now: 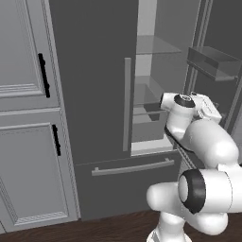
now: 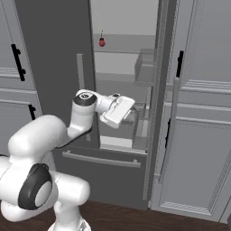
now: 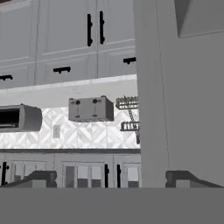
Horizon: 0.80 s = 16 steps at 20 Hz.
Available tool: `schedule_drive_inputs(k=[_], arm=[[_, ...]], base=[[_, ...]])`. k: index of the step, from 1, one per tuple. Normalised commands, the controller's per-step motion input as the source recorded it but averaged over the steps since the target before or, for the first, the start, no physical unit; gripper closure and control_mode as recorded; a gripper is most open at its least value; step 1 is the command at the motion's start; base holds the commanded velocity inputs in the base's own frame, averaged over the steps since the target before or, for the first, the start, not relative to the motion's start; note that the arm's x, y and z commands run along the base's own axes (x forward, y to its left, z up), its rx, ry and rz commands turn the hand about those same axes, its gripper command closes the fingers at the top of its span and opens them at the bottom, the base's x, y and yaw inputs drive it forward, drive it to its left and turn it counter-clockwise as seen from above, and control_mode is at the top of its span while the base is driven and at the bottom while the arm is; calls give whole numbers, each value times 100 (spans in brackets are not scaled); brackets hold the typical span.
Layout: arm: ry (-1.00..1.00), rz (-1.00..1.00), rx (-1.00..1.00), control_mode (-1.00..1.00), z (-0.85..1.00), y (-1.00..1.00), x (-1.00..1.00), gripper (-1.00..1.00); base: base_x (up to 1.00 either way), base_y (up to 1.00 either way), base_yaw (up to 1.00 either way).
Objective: Take the strawberry from the fridge and place it on top of the pancake, located on the dining counter.
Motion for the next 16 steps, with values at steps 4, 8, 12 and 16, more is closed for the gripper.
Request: schedule_drive_inputs(k=[4, 8, 12, 16], arm=[[-32, -7, 15, -100, -19, 100, 23, -100], [-61, -30, 53, -100, -22, 81, 40, -100], [-61, -34, 66, -100, -31, 57, 41, -100], [-72, -37, 47, -100, -17, 74, 31, -100]], base=[[0, 0, 0], [0, 0, 0], [0, 0, 0], [0, 0, 0]])
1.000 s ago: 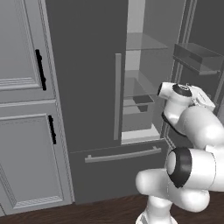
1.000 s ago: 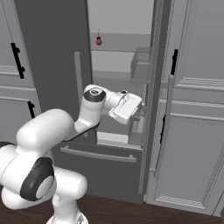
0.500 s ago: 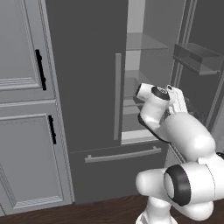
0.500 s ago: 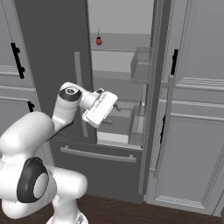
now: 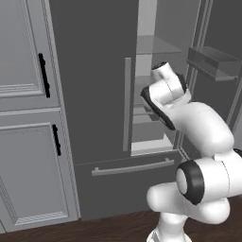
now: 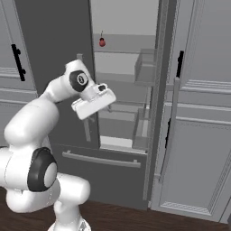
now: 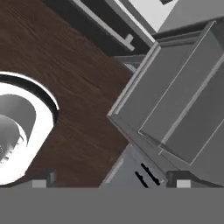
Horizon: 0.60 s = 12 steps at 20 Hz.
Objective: Take the strawberry from the fridge and place it on top of the pancake, located on the dining counter.
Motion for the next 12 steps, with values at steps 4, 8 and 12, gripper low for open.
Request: schedule_drive_inputs(k=[4, 8, 12], arm=[[-84, -37, 30, -100, 0, 86, 30, -100], [-93, -37, 23, -100, 20, 85, 38, -100], [-81, -28, 22, -100, 72, 41, 11, -100]], base=[[0, 0, 0], [0, 0, 0], [0, 0, 0]])
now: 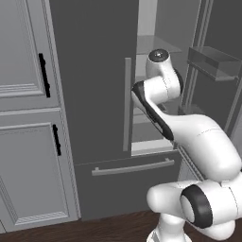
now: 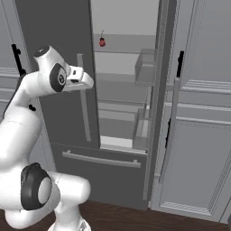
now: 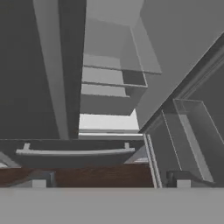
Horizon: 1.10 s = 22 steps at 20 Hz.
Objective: Take the strawberry from the fridge and place it on top of the pancake, located on the dining counter.
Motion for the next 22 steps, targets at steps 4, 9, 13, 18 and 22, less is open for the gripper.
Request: schedule_drive_inputs(k=[4, 9, 13, 18, 22], arm=[[-53, -33, 55, -100, 74, 33, 8, -100], [-7, -2, 9, -100, 47, 59, 40, -100], [4, 4, -9, -100, 11, 55, 68, -100], [14, 8, -14, -100, -4, 7, 88, -100], [0, 4, 0, -100, -9, -19, 57, -100]], base=[[0, 0, 0], [0, 0, 0], [0, 0, 0], [0, 0, 0], [0, 0, 0]])
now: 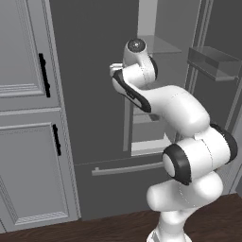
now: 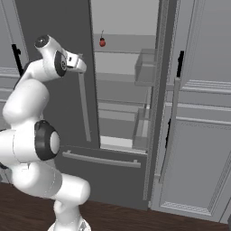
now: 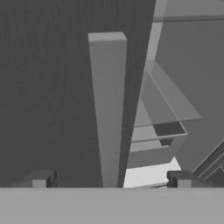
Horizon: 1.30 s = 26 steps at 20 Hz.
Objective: Take the strawberry from the fridge and place it on top of the pancake, located on the dining counter.
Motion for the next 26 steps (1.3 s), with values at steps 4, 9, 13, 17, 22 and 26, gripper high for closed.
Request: schedule_drive_inputs(k=[4, 9, 13, 17, 22, 26], arm=[[-9, 8, 1, -100, -11, -14, 26, -100], [-25, 2, 1, -100, -20, -4, 16, -100], [-3, 5, 0, -100, -24, 0, 32, -100], [0, 4, 0, -100, -2, 0, 34, -100], [0, 1, -3, -100, -1, 0, 21, -100], [0, -1, -4, -100, -1, 0, 20, -100]], base=[[0, 0, 0], [0, 0, 0], [0, 0, 0], [0, 0, 0], [0, 0, 0], [0, 0, 0]])
